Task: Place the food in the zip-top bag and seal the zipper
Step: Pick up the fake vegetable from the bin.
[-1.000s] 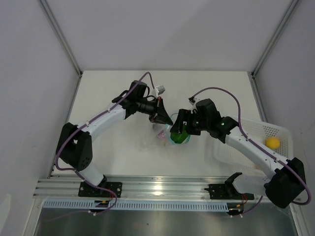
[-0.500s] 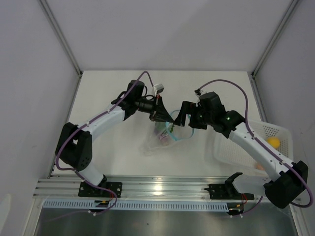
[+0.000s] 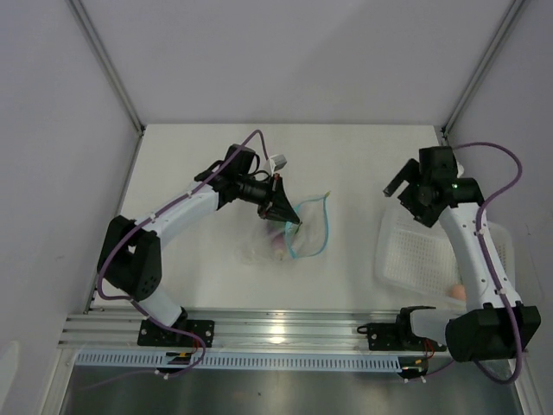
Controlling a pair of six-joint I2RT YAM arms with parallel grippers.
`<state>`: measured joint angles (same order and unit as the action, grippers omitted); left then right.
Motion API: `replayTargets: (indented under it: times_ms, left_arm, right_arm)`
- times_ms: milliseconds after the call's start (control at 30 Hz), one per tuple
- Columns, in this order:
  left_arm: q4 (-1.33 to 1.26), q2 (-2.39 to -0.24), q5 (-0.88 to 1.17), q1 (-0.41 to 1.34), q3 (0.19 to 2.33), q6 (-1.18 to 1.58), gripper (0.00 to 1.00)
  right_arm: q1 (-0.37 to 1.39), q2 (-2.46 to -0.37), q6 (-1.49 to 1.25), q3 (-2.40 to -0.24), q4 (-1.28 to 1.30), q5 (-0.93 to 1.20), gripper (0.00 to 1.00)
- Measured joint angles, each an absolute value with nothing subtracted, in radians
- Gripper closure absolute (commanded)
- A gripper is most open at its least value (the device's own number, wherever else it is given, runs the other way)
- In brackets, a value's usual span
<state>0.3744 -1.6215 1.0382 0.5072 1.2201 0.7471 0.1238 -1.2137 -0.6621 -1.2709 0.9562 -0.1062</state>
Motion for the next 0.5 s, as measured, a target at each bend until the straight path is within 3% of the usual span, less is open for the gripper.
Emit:
replayTargets:
  times_ms: [333,500]
  left_arm:
    - [0.415,-1.621,1.024,0.507,1.22,0.714,0.99]
    - [0.414,-1.621,1.024,0.507,1.217,0.714,0.99]
  right_arm:
    - [-0.27,-1.219,-0.749,-1.056,1.15,-0.277,0.01]
    - [-0.377,-1.219,-0.748,-0.986,1.171,-0.343,0.02]
